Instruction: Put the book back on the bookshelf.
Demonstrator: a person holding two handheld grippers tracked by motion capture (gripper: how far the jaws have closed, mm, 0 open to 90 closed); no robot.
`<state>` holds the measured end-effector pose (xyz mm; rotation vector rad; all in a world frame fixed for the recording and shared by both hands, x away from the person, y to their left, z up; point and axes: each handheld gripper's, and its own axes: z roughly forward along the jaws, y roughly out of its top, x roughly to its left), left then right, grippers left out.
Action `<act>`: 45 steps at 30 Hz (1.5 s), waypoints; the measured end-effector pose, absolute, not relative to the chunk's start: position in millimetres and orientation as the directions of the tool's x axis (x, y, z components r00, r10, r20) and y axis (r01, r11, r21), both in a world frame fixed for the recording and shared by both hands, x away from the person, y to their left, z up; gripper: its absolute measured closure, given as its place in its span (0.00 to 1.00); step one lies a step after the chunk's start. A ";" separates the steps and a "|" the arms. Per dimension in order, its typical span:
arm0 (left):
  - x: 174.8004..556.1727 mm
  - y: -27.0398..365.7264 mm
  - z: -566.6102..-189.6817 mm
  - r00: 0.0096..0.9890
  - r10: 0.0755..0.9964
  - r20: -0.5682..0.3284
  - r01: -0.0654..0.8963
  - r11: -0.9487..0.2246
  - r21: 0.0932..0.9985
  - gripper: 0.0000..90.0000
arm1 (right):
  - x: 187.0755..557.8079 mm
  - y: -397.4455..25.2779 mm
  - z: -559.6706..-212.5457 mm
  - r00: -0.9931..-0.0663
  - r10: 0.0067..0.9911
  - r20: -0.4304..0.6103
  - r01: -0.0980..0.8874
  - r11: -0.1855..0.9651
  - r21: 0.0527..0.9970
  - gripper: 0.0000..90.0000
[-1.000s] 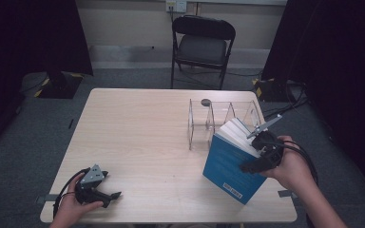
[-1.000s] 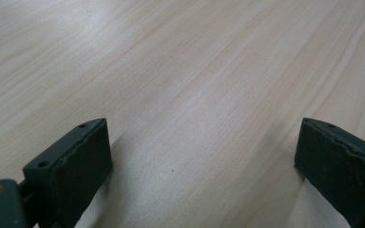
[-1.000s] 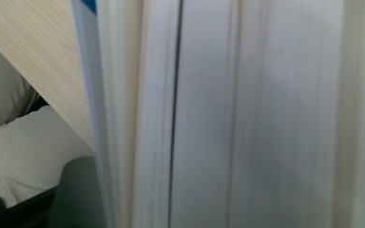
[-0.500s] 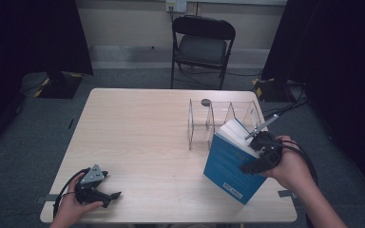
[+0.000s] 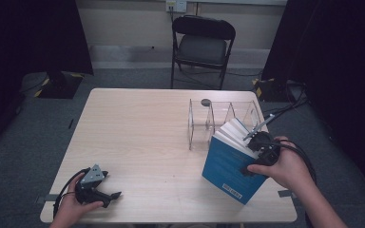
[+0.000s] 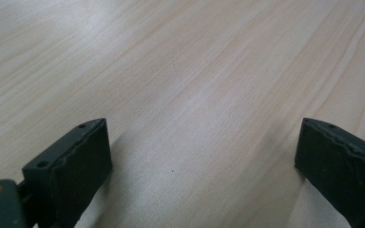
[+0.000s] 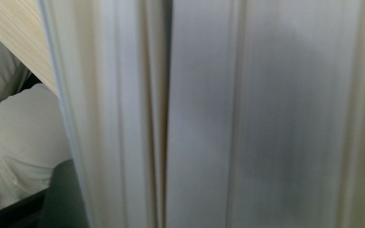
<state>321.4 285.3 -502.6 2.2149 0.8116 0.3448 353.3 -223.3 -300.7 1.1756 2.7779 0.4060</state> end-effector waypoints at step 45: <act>322.7 285.2 -502.4 0.768 0.640 -0.006 0.447 -0.530 0.721 0.04 | 363.8 -284.8 -267.3 -0.487 0.873 0.024 0.840 0.460 0.286 0.69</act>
